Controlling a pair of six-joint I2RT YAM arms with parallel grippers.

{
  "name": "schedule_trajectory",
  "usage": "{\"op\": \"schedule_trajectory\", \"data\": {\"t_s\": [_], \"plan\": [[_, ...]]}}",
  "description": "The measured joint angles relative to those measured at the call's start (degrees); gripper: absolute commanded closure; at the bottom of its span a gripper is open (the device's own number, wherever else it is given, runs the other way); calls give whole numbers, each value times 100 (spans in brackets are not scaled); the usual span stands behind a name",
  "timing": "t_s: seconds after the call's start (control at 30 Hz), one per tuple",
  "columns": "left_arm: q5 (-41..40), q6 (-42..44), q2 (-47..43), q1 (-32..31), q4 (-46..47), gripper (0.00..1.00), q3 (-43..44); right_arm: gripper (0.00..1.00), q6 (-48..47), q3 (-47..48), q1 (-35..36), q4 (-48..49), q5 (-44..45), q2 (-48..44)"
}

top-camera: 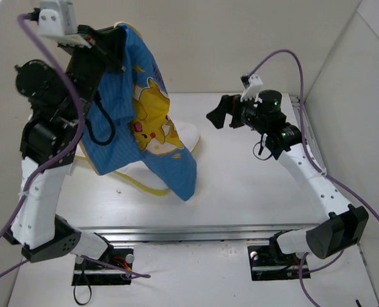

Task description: Put the pillow into the pillowcase

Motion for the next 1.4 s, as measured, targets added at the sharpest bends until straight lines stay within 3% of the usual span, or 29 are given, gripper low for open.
{"op": "schedule_trajectory", "data": {"t_s": [0.2,0.37,0.53,0.7,0.87,1.17,1.4], "plan": [[-404,-807,966,212,0,100,-24,2,-160,-1445,17,-420,98,-1419],[-592,-1530,1825,398,-391,100,-334,2,-212,-1626,330,-280,-127,-2667],[-1296,-2277,1899,348,-647,100,-352,2,-240,-1670,885,249,-442,-3023],[-2441,-3056,1335,186,-678,100,-852,2,-216,-1845,1639,568,-76,-2310],[-2973,-3399,1165,302,-780,100,-905,2,-153,-1884,2321,691,518,-1119],[-3073,-3410,1161,752,-782,100,-1384,2,-52,-1429,3670,1231,1233,612],[-2857,-3405,1115,1213,-769,100,-1853,2,44,-1152,4050,1757,1615,1128]]}}
